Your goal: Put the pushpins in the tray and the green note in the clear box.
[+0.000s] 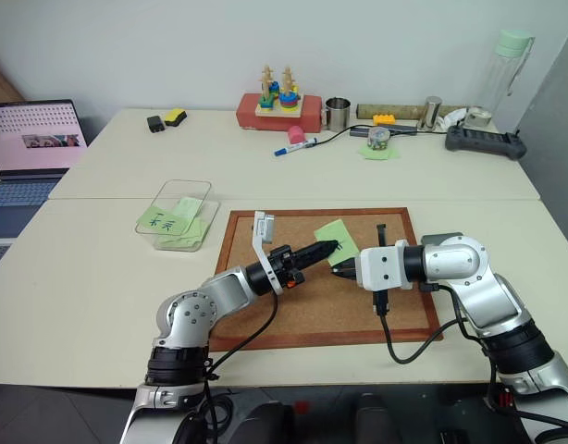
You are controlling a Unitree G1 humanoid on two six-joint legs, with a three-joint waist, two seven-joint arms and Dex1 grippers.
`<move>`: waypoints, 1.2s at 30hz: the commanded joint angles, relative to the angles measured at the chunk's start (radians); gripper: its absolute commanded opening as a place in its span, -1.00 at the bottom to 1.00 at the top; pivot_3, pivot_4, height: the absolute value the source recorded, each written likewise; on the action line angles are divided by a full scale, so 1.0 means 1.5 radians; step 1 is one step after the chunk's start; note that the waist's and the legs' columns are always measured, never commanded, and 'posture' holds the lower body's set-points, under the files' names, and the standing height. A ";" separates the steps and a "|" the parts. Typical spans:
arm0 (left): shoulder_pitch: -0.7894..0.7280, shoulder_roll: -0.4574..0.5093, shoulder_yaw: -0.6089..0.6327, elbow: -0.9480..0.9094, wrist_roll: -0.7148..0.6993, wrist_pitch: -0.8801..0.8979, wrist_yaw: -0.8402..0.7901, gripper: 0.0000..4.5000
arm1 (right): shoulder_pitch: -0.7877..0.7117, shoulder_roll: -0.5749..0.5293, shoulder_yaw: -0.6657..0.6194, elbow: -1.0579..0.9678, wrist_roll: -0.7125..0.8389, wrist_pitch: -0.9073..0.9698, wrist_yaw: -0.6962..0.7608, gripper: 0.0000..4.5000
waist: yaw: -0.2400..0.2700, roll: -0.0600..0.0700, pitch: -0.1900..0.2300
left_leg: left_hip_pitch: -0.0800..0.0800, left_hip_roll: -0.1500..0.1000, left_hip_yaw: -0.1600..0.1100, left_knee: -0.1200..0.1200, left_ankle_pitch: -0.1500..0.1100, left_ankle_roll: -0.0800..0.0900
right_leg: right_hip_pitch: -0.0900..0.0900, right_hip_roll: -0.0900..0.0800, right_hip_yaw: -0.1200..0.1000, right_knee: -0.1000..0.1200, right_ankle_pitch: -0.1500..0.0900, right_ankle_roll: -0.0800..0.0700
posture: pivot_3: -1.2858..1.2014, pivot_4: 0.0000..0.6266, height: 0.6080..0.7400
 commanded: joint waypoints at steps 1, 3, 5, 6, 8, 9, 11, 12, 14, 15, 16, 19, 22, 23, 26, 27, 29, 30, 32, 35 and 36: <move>0.006 0.002 -0.019 -0.017 0.013 -0.018 -0.009 -0.99 | -0.015 0.001 -0.001 -0.026 0.001 -0.013 0.003 -1.00 | 0.000 0.000 0.000 | 0.000 0.000 0.000 0.000 0.000 0.000 | 0.000 0.000 0.000 0.000 0.000 0.000 | 0.03 -0.52 1.00; 0.006 0.002 -0.022 -0.011 0.026 -0.030 -0.006 -0.99 | -0.013 0.001 -0.002 -0.030 0.003 -0.013 0.002 -1.00 | 0.000 0.000 0.000 | 0.000 0.000 0.000 0.000 0.000 0.000 | 0.000 0.000 0.000 0.000 0.000 0.000 | 0.03 -0.52 1.00; 0.006 0.002 -0.023 -0.007 0.033 -0.038 -0.004 -0.99 | -0.013 0.001 -0.003 -0.033 0.004 -0.013 0.001 -1.00 | 0.000 0.000 0.000 | 0.000 0.000 0.000 0.000 0.000 0.000 | 0.000 0.000 0.000 0.000 0.000 0.000 | 0.03 -0.52 1.00; 0.005 0.002 -0.025 -0.003 0.042 -0.045 -0.002 -0.99 | -0.012 0.001 -0.009 -0.040 0.011 -0.007 0.000 -1.00 | 0.000 0.000 0.000 | 0.000 0.000 0.000 0.000 0.000 0.000 | 0.000 0.000 0.000 0.000 0.000 0.000 | 0.03 -0.52 1.00; 0.003 0.001 -0.025 0.006 0.058 -0.062 0.006 -0.99 | -0.010 -0.002 -0.027 -0.058 0.033 0.014 -0.005 -1.00 | 0.000 0.000 0.000 | 0.000 0.000 0.000 0.000 0.000 0.000 | 0.000 0.000 0.000 0.000 0.000 0.000 | 0.03 -0.52 1.00; 0.002 -0.001 -0.024 0.011 0.066 -0.069 0.009 -0.99 | -0.008 -0.004 -0.037 -0.067 0.043 0.027 -0.008 -1.00 | 0.000 0.000 0.000 | 0.000 0.000 0.000 0.000 0.000 0.000 | 0.000 0.000 0.000 0.000 0.000 0.000 | 0.03 -0.52 1.00; 0.000 -0.005 -0.021 0.020 0.075 -0.081 0.014 -0.99 | -0.004 -0.009 -0.056 -0.085 0.062 0.057 -0.015 -1.00 | 0.000 0.000 0.000 | 0.000 0.000 0.000 0.000 0.000 0.000 | 0.000 0.000 0.000 0.000 0.000 0.000 | 0.03 -0.52 1.00; -0.001 -0.008 -0.020 0.024 0.080 -0.087 0.016 -0.99 | -0.002 -0.012 -0.068 -0.094 0.073 0.075 -0.020 -1.00 | 0.000 0.000 0.000 | 0.000 0.000 0.000 0.000 0.000 0.000 | 0.000 0.000 0.000 0.000 0.000 0.000 | 0.03 -0.52 1.00; -0.002 -0.012 -0.018 0.028 0.086 -0.095 0.020 -0.99 | 0.004 -0.016 -0.094 -0.111 0.095 0.119 -0.035 -1.00 | 0.001 0.000 0.000 | 0.000 0.000 0.000 0.000 0.000 0.000 | 0.000 0.000 0.000 0.000 0.000 0.000 | 0.03 -0.52 1.00; -0.002 -0.013 -0.018 0.029 0.088 -0.098 0.020 -0.99 | 0.009 -0.020 -0.111 -0.117 0.107 0.148 -0.045 -1.00 | 0.001 0.000 0.000 | 0.000 0.000 0.000 0.000 0.000 0.000 | 0.000 0.000 0.000 0.000 0.000 0.000 | 0.03 -0.52 1.00; -0.002 -0.013 -0.019 0.027 0.090 -0.101 0.019 -0.99 | 0.014 -0.025 -0.127 -0.119 0.115 0.175 -0.055 -1.00 | 0.001 0.000 0.000 | 0.000 0.000 0.000 0.000 0.000 0.000 | 0.000 0.000 0.000 0.000 0.000 0.000 | 0.03 -0.52 1.00; 0.000 -0.008 -0.019 0.003 0.088 -0.102 0.016 -0.99 | 0.033 -0.047 -0.177 -0.103 0.121 0.238 -0.086 -1.00 | 0.002 0.000 0.000 | 0.000 0.000 0.000 0.000 0.000 0.000 | 0.000 0.000 0.000 0.000 0.000 0.000 | 0.03 -0.52 1.00; 0.009 0.014 -0.018 -0.052 0.083 -0.096 0.007 -0.99 | 0.067 -0.064 -0.238 -0.052 0.108 0.301 -0.148 -1.00 | 0.002 0.000 0.000 | 0.000 0.000 0.000 0.000 0.000 0.001 | 0.000 0.000 0.000 0.000 0.000 0.000 | 0.03 -0.52 1.00; 0.013 0.026 -0.017 -0.074 0.083 -0.096 0.004 -0.99 | 0.082 -0.067 -0.256 -0.025 0.100 0.322 -0.173 -1.00 | 0.002 0.000 0.000 | -0.001 0.000 0.000 0.000 0.000 0.001 | 0.000 0.000 0.000 0.000 0.000 0.000 | 0.03 -0.52 1.00; 0.025 0.053 -0.016 -0.116 0.083 -0.096 -0.001 -0.99 | 0.114 -0.065 -0.277 0.030 0.096 0.375 -0.215 -1.00 | 0.004 0.000 0.000 | -0.001 0.000 0.001 0.000 0.000 0.001 | 0.000 0.000 0.000 0.000 0.000 0.000 | 0.03 -0.52 1.00; 0.027 0.058 -0.016 -0.122 0.082 -0.095 0.000 -0.99 | 0.117 -0.063 -0.278 0.040 0.096 0.385 -0.223 -1.00 | 0.003 0.000 0.000 | -0.001 0.000 0.002 -0.001 0.000 0.001 | 0.000 0.000 0.000 0.000 0.000 0.000 | 0.03 -0.52 1.00; 0.030 0.066 -0.020 -0.132 0.082 -0.096 -0.002 -0.99 | 0.117 -0.060 -0.276 0.070 0.087 0.384 -0.237 -1.00 | 0.001 0.000 0.000 | 0.000 0.000 0.002 0.000 0.000 0.001 | 0.000 0.000 0.001 0.000 0.000 0.000 | 0.03 -0.52 1.00; 0.032 0.072 -0.023 -0.137 0.084 -0.097 -0.005 -0.99 | 0.113 -0.055 -0.275 0.089 0.082 0.387 -0.249 -1.00 | 0.001 0.000 0.000 | 0.000 0.000 0.003 0.000 0.000 0.001 | 0.000 0.000 0.001 0.000 0.000 0.000 | 0.03 -0.52 1.00; 0.035 0.079 -0.028 -0.145 0.089 -0.099 -0.008 -0.99 | 0.097 -0.046 -0.269 0.134 0.073 0.391 -0.268 -1.00 | 0.000 0.000 0.000 | 0.000 0.000 0.003 0.000 0.000 0.001 | 0.000 0.000 0.001 0.000 0.000 0.000 | 0.03 -0.52 1.00; 0.035 0.083 -0.034 -0.149 0.093 -0.104 -0.010 -0.99 | 0.076 -0.041 -0.264 0.179 0.069 0.396 -0.281 -1.00 | 0.000 0.000 0.000 | 0.000 0.000 0.004 0.000 0.000 0.001 | 0.000 0.000 0.001 0.000 0.000 0.000 | 0.03 -0.52 1.00; 0.035 0.083 -0.035 -0.149 0.093 -0.105 -0.010 -0.99 | 0.072 -0.041 -0.262 0.188 0.068 0.396 -0.283 -1.00 | 0.000 0.000 0.000 | -0.001 0.000 0.004 0.000 0.000 0.001 | 0.000 0.000 0.001 0.000 0.000 0.000 | 0.03 -0.52 1.00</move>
